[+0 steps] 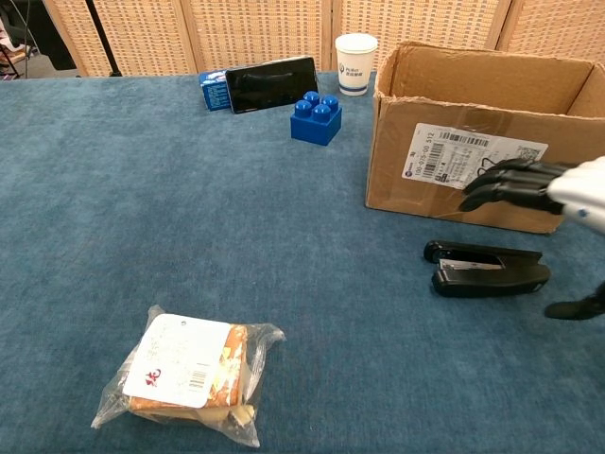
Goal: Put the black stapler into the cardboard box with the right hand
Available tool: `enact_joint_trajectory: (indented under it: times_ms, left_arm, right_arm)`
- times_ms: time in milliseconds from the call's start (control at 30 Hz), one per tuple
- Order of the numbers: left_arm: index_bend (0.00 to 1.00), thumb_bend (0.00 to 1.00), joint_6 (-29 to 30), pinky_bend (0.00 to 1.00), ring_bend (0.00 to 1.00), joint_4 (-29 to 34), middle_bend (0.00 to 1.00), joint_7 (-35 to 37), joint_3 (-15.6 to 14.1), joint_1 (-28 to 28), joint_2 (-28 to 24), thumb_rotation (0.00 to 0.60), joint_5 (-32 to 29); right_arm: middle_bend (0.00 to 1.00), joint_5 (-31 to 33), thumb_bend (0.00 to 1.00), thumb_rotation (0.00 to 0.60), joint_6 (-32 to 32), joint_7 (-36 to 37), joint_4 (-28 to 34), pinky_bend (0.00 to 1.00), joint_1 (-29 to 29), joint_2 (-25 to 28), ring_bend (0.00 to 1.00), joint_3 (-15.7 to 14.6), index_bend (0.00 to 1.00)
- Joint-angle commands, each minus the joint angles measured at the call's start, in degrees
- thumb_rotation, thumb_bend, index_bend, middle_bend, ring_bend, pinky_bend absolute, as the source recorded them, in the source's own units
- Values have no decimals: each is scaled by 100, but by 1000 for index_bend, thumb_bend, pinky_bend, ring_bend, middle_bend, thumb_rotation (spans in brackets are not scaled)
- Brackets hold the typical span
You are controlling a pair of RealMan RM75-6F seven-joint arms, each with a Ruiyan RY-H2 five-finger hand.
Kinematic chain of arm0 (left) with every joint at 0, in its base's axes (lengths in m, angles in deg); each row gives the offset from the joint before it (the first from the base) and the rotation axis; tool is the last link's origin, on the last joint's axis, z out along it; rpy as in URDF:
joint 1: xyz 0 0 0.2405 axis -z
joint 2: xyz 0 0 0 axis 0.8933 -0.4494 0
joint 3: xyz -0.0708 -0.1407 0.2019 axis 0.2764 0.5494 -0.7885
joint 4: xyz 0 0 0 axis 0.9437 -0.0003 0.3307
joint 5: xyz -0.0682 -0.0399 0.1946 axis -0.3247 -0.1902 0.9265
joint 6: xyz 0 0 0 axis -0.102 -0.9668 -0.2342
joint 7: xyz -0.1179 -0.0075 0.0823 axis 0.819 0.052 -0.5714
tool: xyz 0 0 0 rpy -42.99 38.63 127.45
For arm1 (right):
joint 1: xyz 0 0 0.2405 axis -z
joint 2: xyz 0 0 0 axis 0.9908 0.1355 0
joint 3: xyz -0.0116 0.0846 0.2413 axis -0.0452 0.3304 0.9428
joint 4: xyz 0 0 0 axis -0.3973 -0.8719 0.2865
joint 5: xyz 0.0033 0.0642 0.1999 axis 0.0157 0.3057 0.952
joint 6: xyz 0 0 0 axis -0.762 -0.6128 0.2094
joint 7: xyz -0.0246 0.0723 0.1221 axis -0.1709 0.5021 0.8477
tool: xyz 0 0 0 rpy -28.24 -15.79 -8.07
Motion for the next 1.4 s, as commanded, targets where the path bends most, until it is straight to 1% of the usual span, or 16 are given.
enact_joint_trajectory:
  times_ms: [33,233,333,400,433,500,533,600,667,767,833,967,1067,1200,1300,1400]
  left_arm:
    - [0,0,13,0,0,-3,0,69,5,-8,-29,600,0]
    - [0,0,-23,0,0,-27,0,182,13,2,-65,600,-22]
    - [0,0,-36,0,0,-38,0,221,15,9,-76,600,-20]
    - [0,0,-51,0,0,-43,0,248,20,14,-85,600,-35]
    - [0,0,-60,0,0,-47,0,257,24,17,-88,600,-44]
    - [0,0,-73,0,0,-48,0,269,28,22,-94,600,-55]
    - [0,0,-79,0,0,-49,0,275,29,26,-95,600,-57]
    - [0,0,-85,0,0,-49,0,270,26,29,-96,600,-54]
    - [0,0,-93,0,0,-47,0,266,25,33,-93,600,-53]
    - [0,0,-109,0,0,-43,0,243,25,39,-86,600,-63]
    - [0,0,-123,0,0,-39,0,229,24,45,-82,600,-69]
    - [0,0,-134,0,0,-32,0,184,21,51,-69,600,-70]
    - [0,0,-131,0,0,-23,0,154,20,50,-65,600,-71]
    - [0,0,-107,0,0,-5,0,146,23,38,-66,600,-74]
    - [0,0,-90,0,0,11,0,148,20,29,-75,600,-64]
    - [0,0,-61,0,0,30,0,155,15,18,-88,600,-39]
  right_arm:
    - [132,522,0,600,463,-554,-14,179,-228,-418,71,190,171]
    - [145,1189,0,600,869,-993,-99,187,-429,-742,80,358,187]
    - [188,1435,0,600,967,-1099,-143,211,-491,-817,132,396,230]
    - [251,1552,23,600,996,-1130,-175,248,-523,-844,203,415,273]
    - [282,1613,48,600,1006,-1131,-188,274,-540,-855,238,427,296]
    - [403,1688,157,600,1016,-1100,-209,382,-572,-872,363,444,406]
    - [443,1701,194,600,999,-1074,-223,419,-589,-883,404,452,449]
    - [555,1631,300,600,907,-1000,-293,523,-612,-920,516,443,562]
    - [624,1527,389,600,801,-914,-352,582,-618,-947,585,414,632]
    - [669,1213,481,600,524,-614,-442,598,-606,-960,630,330,670]
    - [671,1020,493,600,347,-474,-472,598,-585,-918,632,267,670]
    - [671,647,517,600,-5,-250,-234,598,-522,-635,632,134,670]
    - [671,300,520,600,-341,-100,161,598,-450,-235,632,23,670]
    - [671,-76,543,600,-818,-82,769,598,-299,457,632,-73,670]
    - [671,-221,543,600,-1139,-157,1277,598,-177,1024,632,-53,670]
    - [671,-191,545,600,-1335,-158,1690,598,-165,1494,632,135,670]
